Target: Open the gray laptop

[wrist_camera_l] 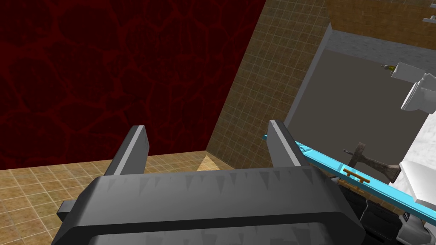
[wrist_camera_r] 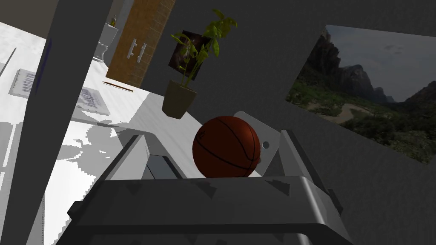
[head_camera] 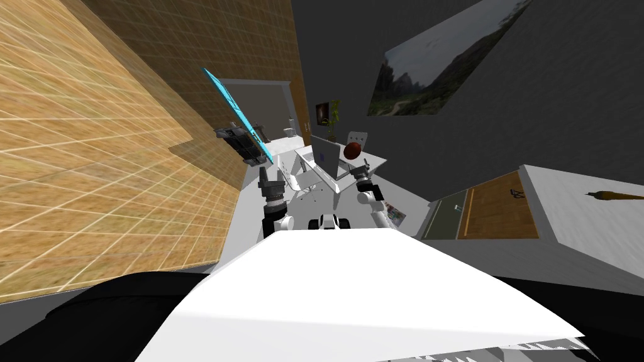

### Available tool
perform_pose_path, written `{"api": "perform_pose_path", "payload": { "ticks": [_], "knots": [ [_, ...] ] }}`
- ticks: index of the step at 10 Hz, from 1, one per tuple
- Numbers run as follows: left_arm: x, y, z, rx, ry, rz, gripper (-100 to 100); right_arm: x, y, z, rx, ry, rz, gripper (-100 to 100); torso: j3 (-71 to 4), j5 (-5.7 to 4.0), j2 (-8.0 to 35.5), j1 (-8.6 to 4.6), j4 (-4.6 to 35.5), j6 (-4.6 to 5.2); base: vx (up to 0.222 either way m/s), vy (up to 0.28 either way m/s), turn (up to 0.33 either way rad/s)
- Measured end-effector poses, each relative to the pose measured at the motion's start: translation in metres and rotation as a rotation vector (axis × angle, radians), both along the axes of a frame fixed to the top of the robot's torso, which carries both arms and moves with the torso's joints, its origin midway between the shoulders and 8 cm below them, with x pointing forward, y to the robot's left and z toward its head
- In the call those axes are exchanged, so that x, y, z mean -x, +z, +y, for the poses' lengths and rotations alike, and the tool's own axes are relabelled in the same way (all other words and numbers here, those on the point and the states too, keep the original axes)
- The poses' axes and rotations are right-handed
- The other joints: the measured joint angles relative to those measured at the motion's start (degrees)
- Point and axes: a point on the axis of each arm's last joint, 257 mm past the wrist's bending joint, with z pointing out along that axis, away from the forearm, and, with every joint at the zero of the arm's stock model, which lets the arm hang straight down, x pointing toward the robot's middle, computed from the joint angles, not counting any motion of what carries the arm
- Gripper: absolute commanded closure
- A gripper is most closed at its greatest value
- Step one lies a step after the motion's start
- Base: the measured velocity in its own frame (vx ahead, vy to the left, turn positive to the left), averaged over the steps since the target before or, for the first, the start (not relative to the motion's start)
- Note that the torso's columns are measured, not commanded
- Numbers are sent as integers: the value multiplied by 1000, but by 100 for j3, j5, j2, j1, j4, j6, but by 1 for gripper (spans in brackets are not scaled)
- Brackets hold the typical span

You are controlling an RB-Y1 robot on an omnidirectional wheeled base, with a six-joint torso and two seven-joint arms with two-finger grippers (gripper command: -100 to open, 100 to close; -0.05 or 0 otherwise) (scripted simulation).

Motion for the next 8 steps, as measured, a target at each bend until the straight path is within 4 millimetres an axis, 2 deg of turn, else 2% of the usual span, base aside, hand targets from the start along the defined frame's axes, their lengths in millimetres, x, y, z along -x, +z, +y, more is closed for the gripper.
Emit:
{"api": "perform_pose_path", "payload": {
  "ticks": [8],
  "knots": [
    [0,0,0,0,0,0,0,-46,-51,44,-340,194,205,-100,1,-1,2,-3,1,0,-7,-52,-19]
  ]
}}
